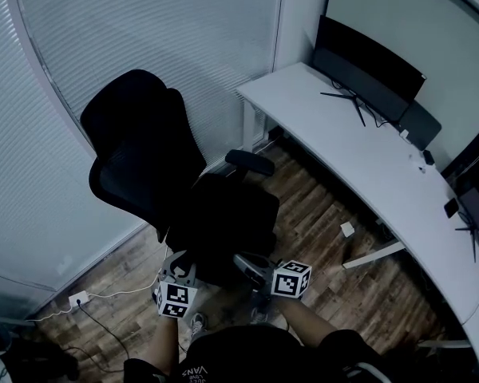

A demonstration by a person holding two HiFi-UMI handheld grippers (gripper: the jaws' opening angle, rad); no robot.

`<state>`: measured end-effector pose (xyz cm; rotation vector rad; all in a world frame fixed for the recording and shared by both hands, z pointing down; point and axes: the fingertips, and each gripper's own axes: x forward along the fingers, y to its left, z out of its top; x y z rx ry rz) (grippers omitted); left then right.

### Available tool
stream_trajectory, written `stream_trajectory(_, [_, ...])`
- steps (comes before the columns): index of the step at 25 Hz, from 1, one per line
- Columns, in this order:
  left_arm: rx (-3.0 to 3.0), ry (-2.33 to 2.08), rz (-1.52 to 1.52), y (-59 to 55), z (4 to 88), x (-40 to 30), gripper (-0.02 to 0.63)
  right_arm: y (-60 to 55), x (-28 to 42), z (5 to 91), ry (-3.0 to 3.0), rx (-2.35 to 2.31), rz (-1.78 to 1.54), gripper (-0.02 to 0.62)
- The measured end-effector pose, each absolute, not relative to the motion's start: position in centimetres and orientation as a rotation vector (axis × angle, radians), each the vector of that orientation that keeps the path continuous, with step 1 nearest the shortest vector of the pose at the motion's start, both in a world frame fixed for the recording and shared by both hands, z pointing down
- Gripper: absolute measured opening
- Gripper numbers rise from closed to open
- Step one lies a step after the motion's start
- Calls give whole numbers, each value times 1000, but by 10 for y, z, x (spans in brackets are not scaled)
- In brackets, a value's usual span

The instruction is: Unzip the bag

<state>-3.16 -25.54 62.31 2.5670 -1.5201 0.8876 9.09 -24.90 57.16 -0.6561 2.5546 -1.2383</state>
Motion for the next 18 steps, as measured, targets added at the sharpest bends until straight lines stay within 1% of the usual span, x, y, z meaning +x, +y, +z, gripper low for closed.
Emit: stream_trajectory(18, [2506,-1621,859,-277,613,-30,95,-289,158,580,2429,-779,-1250,46])
